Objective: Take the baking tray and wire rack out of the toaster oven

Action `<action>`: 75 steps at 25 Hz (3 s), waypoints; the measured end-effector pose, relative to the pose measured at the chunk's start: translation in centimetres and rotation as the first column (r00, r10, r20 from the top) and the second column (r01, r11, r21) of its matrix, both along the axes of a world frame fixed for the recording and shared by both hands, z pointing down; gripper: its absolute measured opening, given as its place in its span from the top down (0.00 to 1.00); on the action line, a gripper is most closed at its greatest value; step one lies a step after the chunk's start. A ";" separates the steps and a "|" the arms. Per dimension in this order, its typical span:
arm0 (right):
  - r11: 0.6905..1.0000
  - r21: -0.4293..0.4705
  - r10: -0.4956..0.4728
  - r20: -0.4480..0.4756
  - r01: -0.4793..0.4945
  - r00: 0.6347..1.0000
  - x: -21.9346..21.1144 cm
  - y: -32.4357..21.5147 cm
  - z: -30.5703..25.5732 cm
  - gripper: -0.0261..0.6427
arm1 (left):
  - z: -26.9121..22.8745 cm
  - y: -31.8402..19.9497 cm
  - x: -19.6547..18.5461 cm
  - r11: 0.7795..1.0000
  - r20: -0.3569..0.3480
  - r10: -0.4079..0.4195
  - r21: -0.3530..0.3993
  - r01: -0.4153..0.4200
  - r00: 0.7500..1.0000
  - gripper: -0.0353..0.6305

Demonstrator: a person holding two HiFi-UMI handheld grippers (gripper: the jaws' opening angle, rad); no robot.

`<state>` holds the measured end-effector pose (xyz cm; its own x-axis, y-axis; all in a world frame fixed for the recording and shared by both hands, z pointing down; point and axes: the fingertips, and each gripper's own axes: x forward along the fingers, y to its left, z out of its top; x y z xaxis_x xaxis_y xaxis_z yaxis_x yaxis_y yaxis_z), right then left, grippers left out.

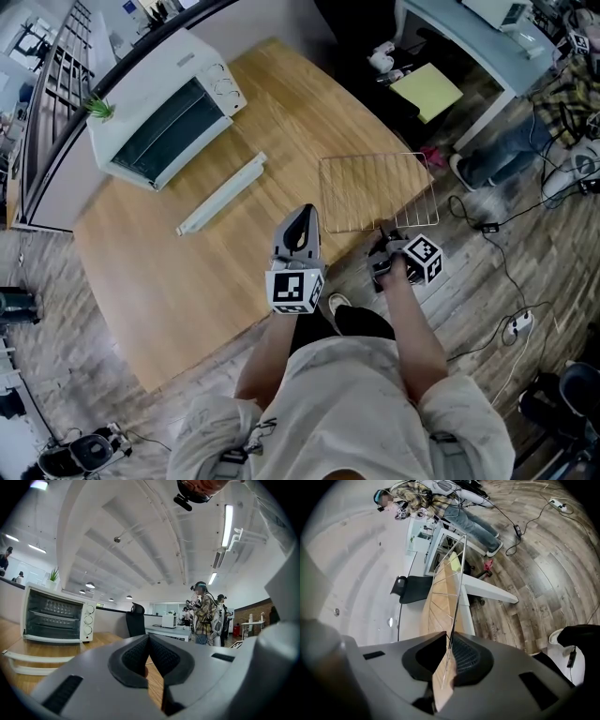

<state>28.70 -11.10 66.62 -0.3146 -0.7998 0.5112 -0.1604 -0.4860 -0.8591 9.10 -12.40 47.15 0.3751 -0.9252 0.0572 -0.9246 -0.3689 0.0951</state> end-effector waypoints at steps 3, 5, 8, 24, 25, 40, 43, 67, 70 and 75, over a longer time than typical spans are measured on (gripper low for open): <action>1.000 -0.019 0.004 -0.017 -0.004 1.000 0.1 0.1 0.3 0.86 | -0.2 0.2 0.2 1.000 0.002 0.006 0.004 -0.006 1.000 0.92; 1.000 -0.019 -0.013 -0.055 0.012 0.998 0.1 0.1 0.4 0.75 | -0.3 0.2 0.2 1.000 0.003 0.007 0.007 -0.007 1.000 0.92; 0.999 0.010 -0.045 -0.101 0.046 0.994 -0.2 -0.3 -0.3 0.61 | -0.5 0.0 0.0 1.000 0.003 0.004 0.012 -0.004 1.000 0.92; 0.982 -0.170 -0.086 -0.025 0.080 0.996 -3.5 3.9 -2.1 0.47 | -2.2 -0.1 -1.0 0.998 0.005 -0.042 0.053 0.041 0.999 0.92; 0.982 -0.169 -0.089 -0.020 0.084 0.996 -3.6 4.0 -2.6 0.48 | -2.4 -0.1 -1.2 0.997 0.006 -0.048 0.058 0.047 0.999 0.92; 0.919 0.218 -0.279 -0.229 0.328 0.933 -9.1 -2.8 -13.8 0.48 | -3.9 -0.8 -6.6 0.976 0.016 -0.220 0.009 0.219 0.975 0.92; 0.847 0.314 -0.314 -0.357 0.430 0.879 -10.7 -4.4 -16.2 0.48 | -4.4 -0.5 -8.3 0.965 0.019 -0.263 0.001 0.263 0.965 0.92; 0.261 0.293 -0.198 -0.916 0.920 0.348 -24.9 -4.8 -20.5 0.50 | -7.2 8.6 -22.1 0.779 0.051 -0.623 0.123 0.614 0.780 0.93; 0.242 0.310 -0.221 -0.905 0.919 0.364 -26.9 -4.8 -20.7 0.50 | -7.4 9.6 -23.6 0.760 0.058 -0.647 0.126 0.637 0.761 0.92; 0.191 0.293 -0.252 -0.908 0.937 0.335 -30.3 -4.8 -20.0 0.51 | -7.2 11.2 -26.2 0.722 0.056 -0.690 0.121 0.681 0.722 0.92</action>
<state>-1.59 -15.92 46.61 -0.8039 -0.5584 0.2048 -0.5947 0.7626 -0.2545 -17.07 -1.24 40.00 -0.3662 -0.9299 -0.0346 -0.9304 0.3665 -0.0022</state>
